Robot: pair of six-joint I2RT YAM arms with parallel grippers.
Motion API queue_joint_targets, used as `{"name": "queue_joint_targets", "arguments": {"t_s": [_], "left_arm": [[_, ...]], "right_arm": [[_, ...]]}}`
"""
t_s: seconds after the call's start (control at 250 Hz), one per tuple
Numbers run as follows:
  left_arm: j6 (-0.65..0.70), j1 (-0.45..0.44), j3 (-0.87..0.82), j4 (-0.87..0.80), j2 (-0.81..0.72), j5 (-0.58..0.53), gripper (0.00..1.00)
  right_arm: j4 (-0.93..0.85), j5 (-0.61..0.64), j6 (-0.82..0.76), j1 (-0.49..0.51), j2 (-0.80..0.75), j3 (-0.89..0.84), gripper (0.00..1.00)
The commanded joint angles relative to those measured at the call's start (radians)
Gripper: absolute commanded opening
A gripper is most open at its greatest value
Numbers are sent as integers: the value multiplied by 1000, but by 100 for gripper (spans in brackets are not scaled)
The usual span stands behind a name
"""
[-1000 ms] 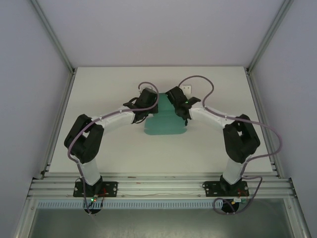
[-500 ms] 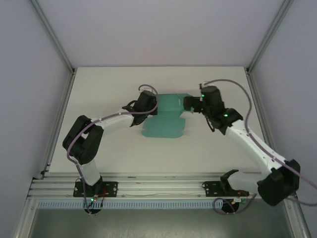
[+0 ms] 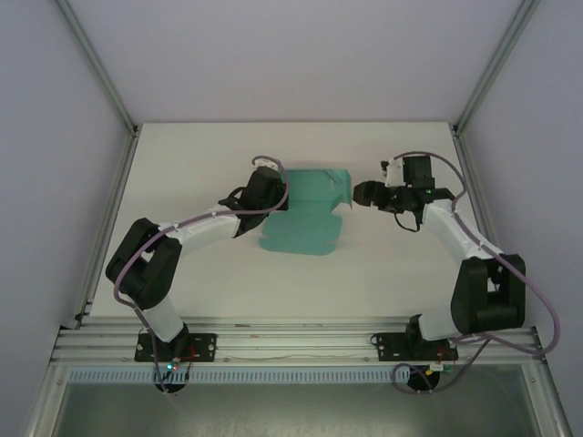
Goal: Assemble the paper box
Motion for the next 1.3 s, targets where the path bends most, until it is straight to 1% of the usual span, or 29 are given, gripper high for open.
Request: {"name": "queue_joint_targets", "arguments": {"t_s": [0.0, 0.076, 0.192, 0.264, 0.348, 0.48, 0.568, 0.704, 0.759, 0.795, 0.835, 0.931, 1.003, 1.163, 1.231, 1.299], "left_arm": [[20, -1, -11, 43, -33, -9, 0], [22, -1, -9, 42, -26, -16, 0], [35, -1, -18, 60, -24, -9, 0], [40, -1, -22, 66, -21, -15, 0], [45, -1, -20, 62, -13, -26, 0], [56, -1, -40, 84, 0, -31, 0], [65, -3, -62, 117, 8, -38, 0], [83, -6, -102, 187, 24, -83, 0], [93, -9, -110, 202, 36, -100, 0], [103, -11, -112, 209, 43, -101, 0], [116, -16, -114, 217, 55, -110, 0], [142, -32, -122, 241, 79, -129, 0], [140, -34, -131, 252, 84, -105, 0], [151, -34, -199, 374, 95, -73, 0], [155, -38, -211, 391, 109, -96, 0], [170, -47, -215, 401, 128, -128, 0]], "right_arm": [[40, -222, -92, 19, 21, 45, 65], [31, -252, -133, 41, 45, 53, 61], [-8, -243, -199, 80, 77, 77, 58], [-13, -241, -214, 100, 97, 92, 55], [-1, -230, -211, 114, 116, 107, 55], [34, -132, -173, 136, 138, 118, 55], [48, -68, -173, 167, 149, 117, 55], [136, 93, -117, 225, 160, 78, 55], [176, 138, -90, 241, 167, 55, 54], [216, 158, -65, 251, 172, 36, 52], [257, 160, -49, 260, 179, 16, 48], [326, 148, -28, 278, 202, -12, 48], [333, 163, -30, 287, 222, -12, 48], [335, 208, -22, 289, 272, -4, 48], [355, 228, 1, 288, 281, -12, 48], [399, 195, 6, 294, 287, -36, 46]]}}
